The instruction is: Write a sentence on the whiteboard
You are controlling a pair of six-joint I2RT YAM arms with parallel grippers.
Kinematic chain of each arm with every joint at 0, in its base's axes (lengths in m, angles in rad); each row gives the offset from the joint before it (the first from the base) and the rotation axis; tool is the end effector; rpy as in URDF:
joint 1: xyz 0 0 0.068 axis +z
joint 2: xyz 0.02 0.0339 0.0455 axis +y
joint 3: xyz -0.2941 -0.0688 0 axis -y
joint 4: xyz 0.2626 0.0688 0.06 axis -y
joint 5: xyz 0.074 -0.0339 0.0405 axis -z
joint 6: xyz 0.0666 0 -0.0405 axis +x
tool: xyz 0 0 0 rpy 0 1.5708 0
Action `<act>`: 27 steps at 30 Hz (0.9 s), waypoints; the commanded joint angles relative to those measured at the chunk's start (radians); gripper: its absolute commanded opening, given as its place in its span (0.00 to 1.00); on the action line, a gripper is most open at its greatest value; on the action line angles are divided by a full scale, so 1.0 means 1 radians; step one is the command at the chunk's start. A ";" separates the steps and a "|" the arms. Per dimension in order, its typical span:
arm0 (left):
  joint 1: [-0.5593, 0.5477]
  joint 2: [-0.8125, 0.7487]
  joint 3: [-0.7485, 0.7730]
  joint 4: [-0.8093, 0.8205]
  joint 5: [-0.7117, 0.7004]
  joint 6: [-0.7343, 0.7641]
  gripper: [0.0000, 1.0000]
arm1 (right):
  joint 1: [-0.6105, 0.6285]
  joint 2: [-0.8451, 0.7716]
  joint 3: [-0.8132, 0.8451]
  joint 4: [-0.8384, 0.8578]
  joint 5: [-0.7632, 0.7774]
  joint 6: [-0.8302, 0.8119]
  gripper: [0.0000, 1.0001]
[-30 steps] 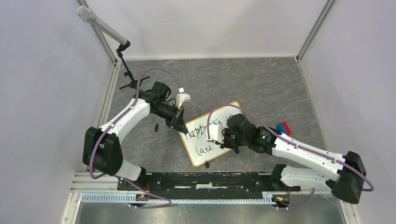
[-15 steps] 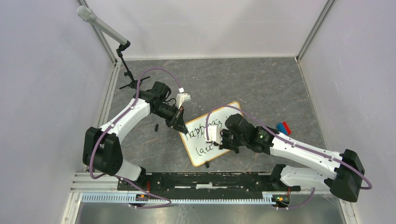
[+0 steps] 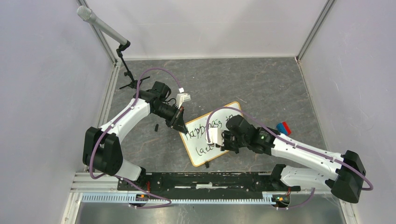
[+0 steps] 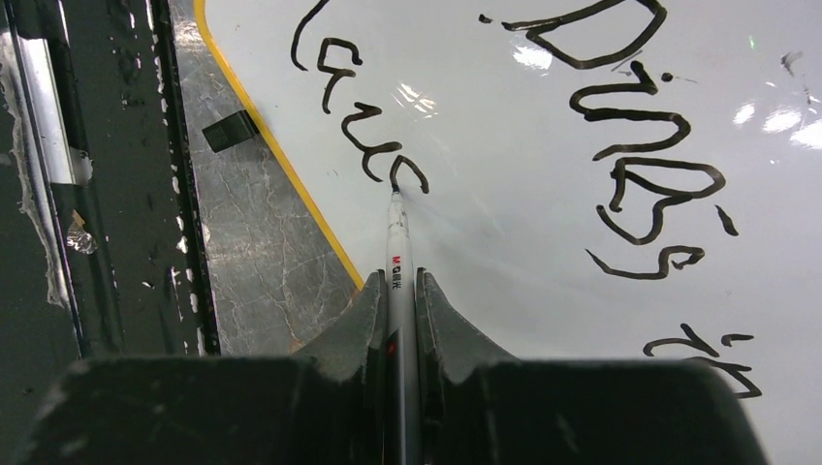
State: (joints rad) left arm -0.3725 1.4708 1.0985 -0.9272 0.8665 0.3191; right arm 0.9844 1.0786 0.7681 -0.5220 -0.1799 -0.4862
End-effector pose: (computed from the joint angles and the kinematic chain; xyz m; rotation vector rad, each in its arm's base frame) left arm 0.2502 -0.1523 0.2537 1.0518 2.4277 -1.2306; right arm 0.1247 0.2092 0.2464 -1.6945 1.7469 0.4446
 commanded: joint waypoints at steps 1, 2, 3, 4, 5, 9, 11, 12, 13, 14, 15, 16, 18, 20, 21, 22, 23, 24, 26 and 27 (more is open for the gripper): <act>-0.013 0.006 -0.035 -0.007 -0.146 -0.008 0.02 | -0.001 -0.024 0.011 -0.006 0.068 -0.011 0.00; -0.014 0.006 -0.035 -0.008 -0.146 -0.008 0.02 | -0.004 -0.028 0.016 -0.001 0.074 -0.006 0.00; -0.014 0.006 -0.035 -0.008 -0.146 -0.008 0.02 | -0.007 -0.030 0.021 0.003 0.078 -0.003 0.00; -0.013 0.006 -0.035 -0.009 -0.146 -0.008 0.02 | -0.009 -0.031 0.027 0.005 0.079 0.002 0.00; -0.013 0.006 -0.034 -0.008 -0.146 -0.008 0.02 | -0.012 -0.033 0.031 0.009 0.081 0.006 0.00; -0.013 0.008 -0.034 -0.008 -0.146 -0.009 0.02 | -0.024 -0.038 0.046 0.019 0.075 0.017 0.00; -0.013 0.009 -0.034 -0.007 -0.146 -0.009 0.02 | -0.025 -0.037 0.052 0.020 0.067 0.018 0.00; -0.014 0.009 -0.034 -0.008 -0.146 -0.009 0.03 | -0.025 -0.036 0.054 0.020 0.066 0.018 0.00; -0.014 0.010 -0.034 -0.010 -0.146 -0.009 0.02 | -0.027 -0.034 0.056 0.020 0.063 0.018 0.00; -0.013 0.009 -0.034 -0.008 -0.146 -0.010 0.03 | -0.027 -0.033 0.056 0.020 0.058 0.018 0.00; -0.013 0.007 -0.034 -0.008 -0.146 -0.010 0.02 | -0.027 -0.032 0.056 0.021 0.056 0.019 0.00; -0.014 0.008 -0.034 -0.008 -0.146 -0.009 0.02 | -0.025 -0.032 0.057 0.022 0.055 0.020 0.00; -0.013 0.008 -0.035 -0.008 -0.146 -0.009 0.03 | -0.027 -0.030 0.058 0.025 0.052 0.017 0.00; -0.013 0.008 -0.035 -0.008 -0.146 -0.009 0.02 | -0.027 -0.024 0.056 0.021 0.050 0.012 0.00; -0.013 0.007 -0.036 -0.007 -0.146 -0.008 0.02 | -0.027 -0.022 0.052 0.018 0.050 0.009 0.00; -0.013 0.006 -0.035 -0.007 -0.146 -0.008 0.02 | -0.027 -0.020 0.046 0.015 0.049 0.006 0.00; -0.013 0.006 -0.035 -0.008 -0.146 -0.008 0.02 | -0.027 -0.018 0.039 0.012 0.046 0.005 0.00; -0.013 0.006 -0.035 -0.008 -0.146 -0.008 0.02 | -0.027 -0.018 0.032 0.008 0.041 0.003 0.00; -0.013 0.007 -0.035 -0.007 -0.147 -0.008 0.02 | -0.027 -0.013 0.027 -0.005 0.036 0.000 0.00; -0.013 0.009 -0.035 -0.007 -0.147 -0.009 0.02 | -0.026 -0.010 0.025 -0.014 0.033 -0.004 0.00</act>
State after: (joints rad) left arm -0.3725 1.4708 1.0981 -0.9272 0.8665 0.3191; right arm 0.9634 1.0592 0.7834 -0.5335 -0.1459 -0.4763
